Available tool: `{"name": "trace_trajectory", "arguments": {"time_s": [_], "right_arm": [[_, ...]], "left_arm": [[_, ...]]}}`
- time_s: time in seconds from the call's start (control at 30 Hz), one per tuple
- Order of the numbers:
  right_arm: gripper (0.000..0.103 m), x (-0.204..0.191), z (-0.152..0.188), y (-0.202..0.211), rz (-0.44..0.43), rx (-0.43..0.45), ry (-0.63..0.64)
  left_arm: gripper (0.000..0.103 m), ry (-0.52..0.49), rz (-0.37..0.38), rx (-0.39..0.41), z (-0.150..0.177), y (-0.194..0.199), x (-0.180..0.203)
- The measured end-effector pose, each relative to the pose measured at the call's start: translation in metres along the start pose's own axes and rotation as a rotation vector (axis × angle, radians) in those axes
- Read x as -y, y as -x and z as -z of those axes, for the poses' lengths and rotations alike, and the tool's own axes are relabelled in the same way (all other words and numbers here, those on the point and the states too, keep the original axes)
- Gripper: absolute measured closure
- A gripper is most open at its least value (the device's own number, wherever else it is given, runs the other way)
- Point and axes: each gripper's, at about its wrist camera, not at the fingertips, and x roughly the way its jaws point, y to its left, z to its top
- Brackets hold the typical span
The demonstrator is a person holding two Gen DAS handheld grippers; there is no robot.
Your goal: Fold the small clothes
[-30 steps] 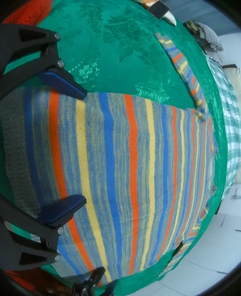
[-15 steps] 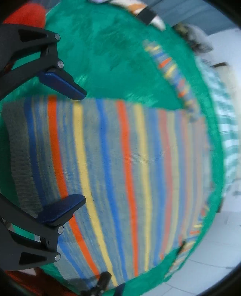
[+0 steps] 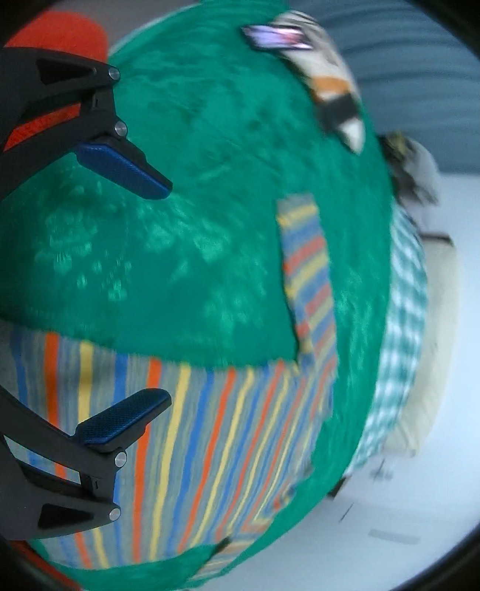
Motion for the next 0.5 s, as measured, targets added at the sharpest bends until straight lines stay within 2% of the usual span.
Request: {"name": "trace_trajectory", "arguments": {"time_s": [0.07,0.1,0.17,0.2,0.33,0.37,0.4,0.43,0.5], "right_arm": [[0.031,0.006,-0.009,-0.012,-0.004,-0.01,-0.025],[0.037,0.004,-0.012,-0.019,0.008,-0.024,-0.006],[0.042,-0.003,-0.015,-0.036,0.102,-0.046,0.047],[0.042,-0.003,-0.015,-0.041,0.138,-0.04,0.051],[0.042,-0.003,-0.018,-0.057,0.159,-0.026,0.042],[0.048,-0.006,-0.017,-0.06,0.142,-0.031,0.06],[0.084,-0.009,-0.016,-0.063,0.133,-0.056,0.09],[0.097,-0.013,-0.014,-0.07,0.189,-0.092,0.129],[0.098,-0.02,-0.011,-0.07,0.248,-0.08,0.157]], "left_arm": [[0.001,0.057,-0.004,-0.005,-0.001,-0.006,-0.01],[0.001,0.072,-0.017,-0.008,-0.001,-0.008,-0.014],[0.001,0.082,-0.032,-0.022,-0.001,-0.013,-0.016],[0.001,0.086,-0.034,-0.03,-0.001,-0.015,-0.018],[0.001,0.093,-0.028,-0.065,0.005,-0.02,-0.019],[0.001,0.089,-0.03,-0.071,0.005,-0.021,-0.018],[0.001,0.082,-0.034,-0.078,0.005,-0.023,-0.016],[0.001,0.077,-0.035,-0.08,0.006,-0.023,-0.015],[0.001,0.062,-0.04,-0.082,0.007,-0.024,-0.011]]}}
